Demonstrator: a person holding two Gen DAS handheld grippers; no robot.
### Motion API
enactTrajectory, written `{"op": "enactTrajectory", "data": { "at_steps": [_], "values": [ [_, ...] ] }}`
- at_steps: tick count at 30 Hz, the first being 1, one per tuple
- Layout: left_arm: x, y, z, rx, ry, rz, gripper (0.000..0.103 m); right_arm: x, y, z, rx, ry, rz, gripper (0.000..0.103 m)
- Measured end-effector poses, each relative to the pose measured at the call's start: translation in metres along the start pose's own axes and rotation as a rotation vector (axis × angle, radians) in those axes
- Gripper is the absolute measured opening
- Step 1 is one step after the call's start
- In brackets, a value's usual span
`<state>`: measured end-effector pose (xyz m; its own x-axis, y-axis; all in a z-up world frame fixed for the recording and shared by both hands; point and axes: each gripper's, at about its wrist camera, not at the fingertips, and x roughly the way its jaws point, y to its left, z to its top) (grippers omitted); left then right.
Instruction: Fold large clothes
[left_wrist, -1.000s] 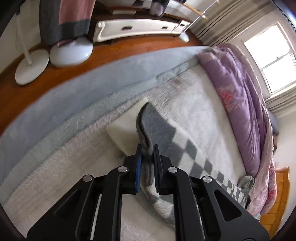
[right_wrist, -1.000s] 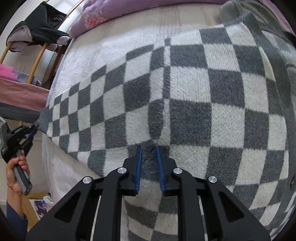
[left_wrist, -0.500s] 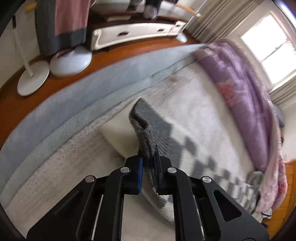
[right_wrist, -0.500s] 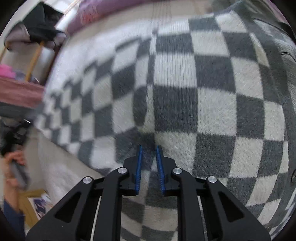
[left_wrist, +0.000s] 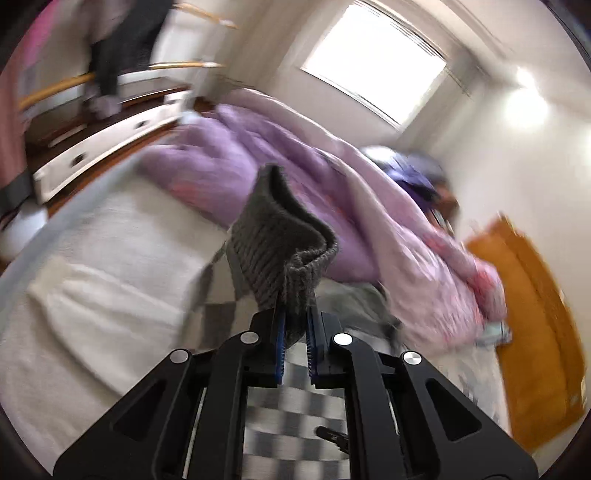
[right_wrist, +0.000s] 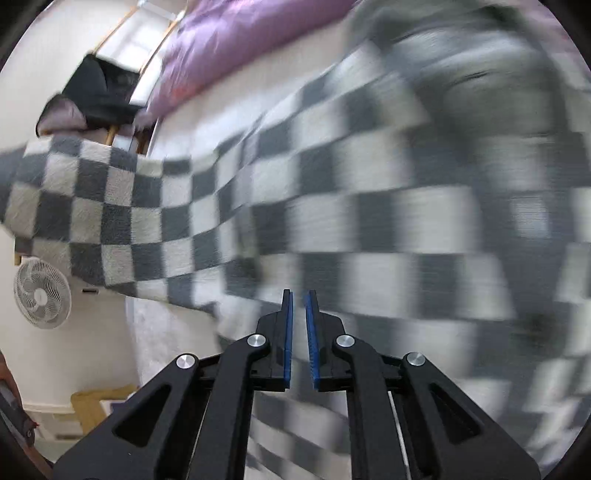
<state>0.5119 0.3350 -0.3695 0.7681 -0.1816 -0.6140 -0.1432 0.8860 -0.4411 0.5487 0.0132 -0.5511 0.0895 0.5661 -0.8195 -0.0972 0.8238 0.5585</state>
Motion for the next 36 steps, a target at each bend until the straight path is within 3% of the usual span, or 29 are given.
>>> {"op": "enactTrajectory", "data": {
  "at_steps": [4,7,10,13,17,22,25,28,32,36],
  "values": [
    [0.071,-0.112,-0.049,0.068,0.104,-0.052,0.009,-0.093,-0.094,-0.008,0.042,-0.096,-0.099,0.009],
    [0.119,-0.165,-0.089,0.085,0.177,-0.058,0.009,-0.159,-0.169,-0.019,0.094,-0.147,-0.175,0.009],
    [0.176,-0.220,-0.149,0.153,0.267,-0.002,0.009,-0.215,-0.241,-0.029,0.156,-0.184,-0.251,0.010],
    [0.222,-0.244,-0.204,0.181,0.373,0.063,0.009,-0.260,-0.310,-0.042,0.241,-0.219,-0.309,0.010],
    [0.265,-0.249,-0.249,0.241,0.450,0.165,0.009,-0.299,-0.387,-0.055,0.376,-0.280,-0.344,0.017],
    [0.289,-0.251,-0.279,0.261,0.514,0.232,0.015,-0.328,-0.462,-0.064,0.568,-0.368,-0.307,0.035],
    [0.296,-0.266,-0.290,0.273,0.531,0.252,0.023,-0.335,-0.496,-0.067,0.684,-0.424,-0.265,0.037],
    [0.298,-0.272,-0.294,0.236,0.548,0.237,0.026,-0.345,-0.528,-0.067,0.788,-0.474,-0.239,0.039],
    [0.293,-0.305,-0.299,0.234,0.540,0.158,0.028,-0.350,-0.563,-0.065,0.902,-0.519,-0.209,0.041],
    [0.309,-0.336,-0.309,0.257,0.572,0.071,0.034,-0.350,-0.578,-0.053,0.927,-0.547,-0.207,0.041]
  ]
}}
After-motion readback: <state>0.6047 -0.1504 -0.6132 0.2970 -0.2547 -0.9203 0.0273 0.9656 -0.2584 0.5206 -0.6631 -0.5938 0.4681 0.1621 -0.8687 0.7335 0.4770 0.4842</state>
